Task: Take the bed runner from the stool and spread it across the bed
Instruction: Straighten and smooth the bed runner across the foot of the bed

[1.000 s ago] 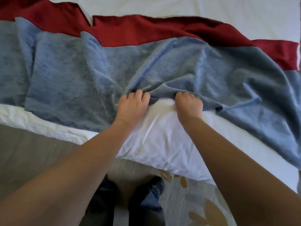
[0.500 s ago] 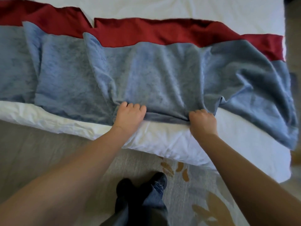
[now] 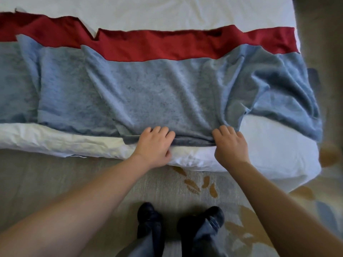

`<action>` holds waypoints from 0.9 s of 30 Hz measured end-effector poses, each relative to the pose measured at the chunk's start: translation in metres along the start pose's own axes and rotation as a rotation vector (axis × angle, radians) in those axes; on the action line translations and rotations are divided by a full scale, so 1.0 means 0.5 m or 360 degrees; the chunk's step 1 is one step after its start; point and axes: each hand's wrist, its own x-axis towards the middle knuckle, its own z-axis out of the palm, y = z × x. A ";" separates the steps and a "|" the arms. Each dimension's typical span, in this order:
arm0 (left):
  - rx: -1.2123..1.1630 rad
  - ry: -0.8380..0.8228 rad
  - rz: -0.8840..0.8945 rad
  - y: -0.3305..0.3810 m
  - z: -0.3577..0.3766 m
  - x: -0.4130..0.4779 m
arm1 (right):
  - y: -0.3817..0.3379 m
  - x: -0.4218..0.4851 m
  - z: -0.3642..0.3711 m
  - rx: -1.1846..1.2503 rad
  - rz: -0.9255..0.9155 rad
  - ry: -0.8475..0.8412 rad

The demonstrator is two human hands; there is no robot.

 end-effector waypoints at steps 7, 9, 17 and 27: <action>-0.0243 0.0269 0.0171 0.156 -0.010 0.087 | 0.146 0.001 0.004 -0.0064 0.0200 -0.0020; -0.0260 0.0302 0.0235 0.201 -0.013 0.120 | 0.192 0.007 0.003 -0.0022 0.0329 -0.0040; -0.0090 0.0341 -0.0029 0.314 -0.001 0.258 | 0.345 0.035 0.050 0.0025 0.0284 -0.0005; 0.0222 0.0429 -0.0431 0.290 -0.026 0.389 | 0.454 0.142 0.063 -0.0056 0.0071 -0.0036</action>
